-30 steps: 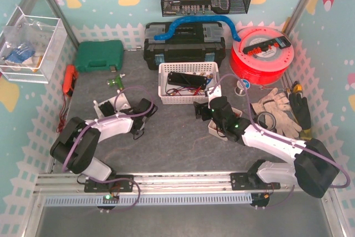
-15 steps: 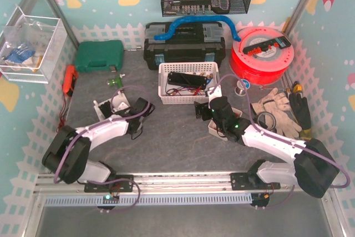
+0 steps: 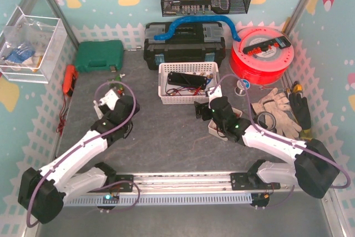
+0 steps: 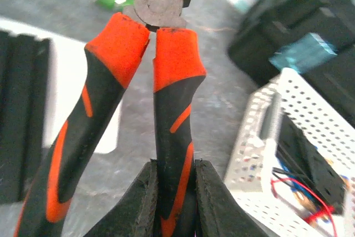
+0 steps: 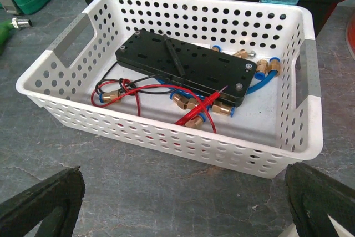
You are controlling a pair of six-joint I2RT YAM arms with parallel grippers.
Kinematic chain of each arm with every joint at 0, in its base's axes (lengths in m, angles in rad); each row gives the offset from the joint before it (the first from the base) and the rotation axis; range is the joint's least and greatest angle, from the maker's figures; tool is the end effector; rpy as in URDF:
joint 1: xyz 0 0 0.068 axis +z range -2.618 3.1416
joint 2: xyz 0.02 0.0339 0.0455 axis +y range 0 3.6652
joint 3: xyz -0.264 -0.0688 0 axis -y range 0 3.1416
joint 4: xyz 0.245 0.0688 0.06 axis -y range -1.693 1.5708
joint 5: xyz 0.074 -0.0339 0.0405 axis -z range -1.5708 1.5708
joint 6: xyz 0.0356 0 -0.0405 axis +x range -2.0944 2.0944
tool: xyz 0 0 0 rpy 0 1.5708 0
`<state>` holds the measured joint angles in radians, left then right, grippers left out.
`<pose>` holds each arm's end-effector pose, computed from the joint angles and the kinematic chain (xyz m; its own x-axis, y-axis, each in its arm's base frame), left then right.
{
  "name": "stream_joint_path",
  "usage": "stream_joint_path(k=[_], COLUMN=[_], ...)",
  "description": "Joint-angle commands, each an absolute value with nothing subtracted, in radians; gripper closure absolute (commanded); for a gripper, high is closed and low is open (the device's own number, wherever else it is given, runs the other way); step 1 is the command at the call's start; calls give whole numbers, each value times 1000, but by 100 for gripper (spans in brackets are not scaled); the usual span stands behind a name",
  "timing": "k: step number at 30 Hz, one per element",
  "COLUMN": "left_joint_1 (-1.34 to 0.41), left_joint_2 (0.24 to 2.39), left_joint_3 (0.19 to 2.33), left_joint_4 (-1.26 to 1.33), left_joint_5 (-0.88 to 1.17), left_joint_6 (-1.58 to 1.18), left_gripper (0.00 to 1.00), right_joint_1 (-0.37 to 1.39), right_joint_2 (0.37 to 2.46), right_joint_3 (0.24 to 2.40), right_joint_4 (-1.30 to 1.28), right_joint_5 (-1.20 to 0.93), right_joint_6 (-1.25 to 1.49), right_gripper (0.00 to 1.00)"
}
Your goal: Install the large spring
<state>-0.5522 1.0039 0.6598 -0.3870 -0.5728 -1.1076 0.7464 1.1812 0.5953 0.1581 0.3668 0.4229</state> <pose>0.1859 -0.0919 0.2407 -0.3411 -0.6729 -0.6564 -0.4651 0.7276 -0.5043 0.1956 0.1635 0.2277 -0.4396 0.1153 -0.8908 -0.2345 0.9426 0.2377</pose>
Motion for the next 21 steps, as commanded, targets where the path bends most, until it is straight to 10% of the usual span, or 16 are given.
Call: stream_joint_path(k=[1,21], left_joint_1=[-559,-448], left_joint_2=[943,1442], left_joint_3=[623,744], left_joint_4=[-126,236], left_joint_5=[-425,-52], left_joint_6=[-707,-573], left_gripper=[100,100], right_joint_1=[750,750], right_joint_2=[1151,1149], right_joint_3=[576,571], right_joint_4=[180,190], right_joint_5=[378,365], right_joint_6=[428,427], right_gripper=[3,3])
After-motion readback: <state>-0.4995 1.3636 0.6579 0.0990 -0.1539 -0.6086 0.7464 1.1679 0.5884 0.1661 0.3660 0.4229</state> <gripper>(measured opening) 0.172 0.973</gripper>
